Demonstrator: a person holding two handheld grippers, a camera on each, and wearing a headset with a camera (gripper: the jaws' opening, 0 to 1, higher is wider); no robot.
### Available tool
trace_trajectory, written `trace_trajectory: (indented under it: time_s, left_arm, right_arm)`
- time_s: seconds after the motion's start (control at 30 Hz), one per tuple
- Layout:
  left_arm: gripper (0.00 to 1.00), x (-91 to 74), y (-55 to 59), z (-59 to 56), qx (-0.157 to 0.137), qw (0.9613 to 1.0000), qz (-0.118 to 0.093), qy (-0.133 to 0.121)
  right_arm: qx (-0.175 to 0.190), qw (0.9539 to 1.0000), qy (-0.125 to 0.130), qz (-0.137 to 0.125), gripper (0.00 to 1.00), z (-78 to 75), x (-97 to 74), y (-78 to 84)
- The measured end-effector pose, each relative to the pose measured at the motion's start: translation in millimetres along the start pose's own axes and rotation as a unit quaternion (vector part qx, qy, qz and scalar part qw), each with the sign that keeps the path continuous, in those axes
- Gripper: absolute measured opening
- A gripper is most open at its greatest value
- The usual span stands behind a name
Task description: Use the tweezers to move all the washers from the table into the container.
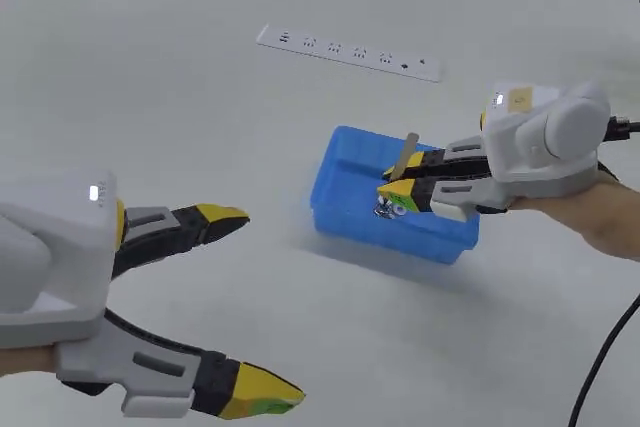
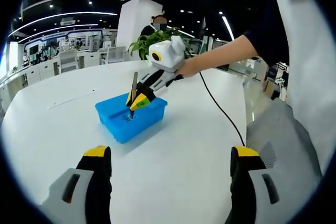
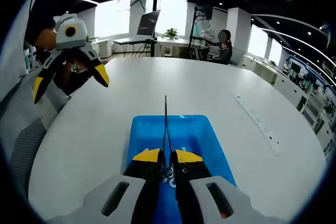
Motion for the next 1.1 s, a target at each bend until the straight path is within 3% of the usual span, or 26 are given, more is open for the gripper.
trace_trajectory:
  time_s: [1.1]
  left_arm:
    - [0.99,-1.3,3.1,-3.1,-0.004,0.9999,0.011,-0.002]
  right_arm:
    - [0.02,0.9998,-0.003,-0.006,0.1,6.4,0.0,6.5]
Point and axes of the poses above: the centre of the closed fingertips' face, and the gripper's own axes: x roughly forward along the fingers, z roughly to its left, y roughly out of its underside, the point moved 8 cm from there along -x, roughly backward along the fingers, and after that the axes turned 8 degrees about -x, right-handed, at the moved point
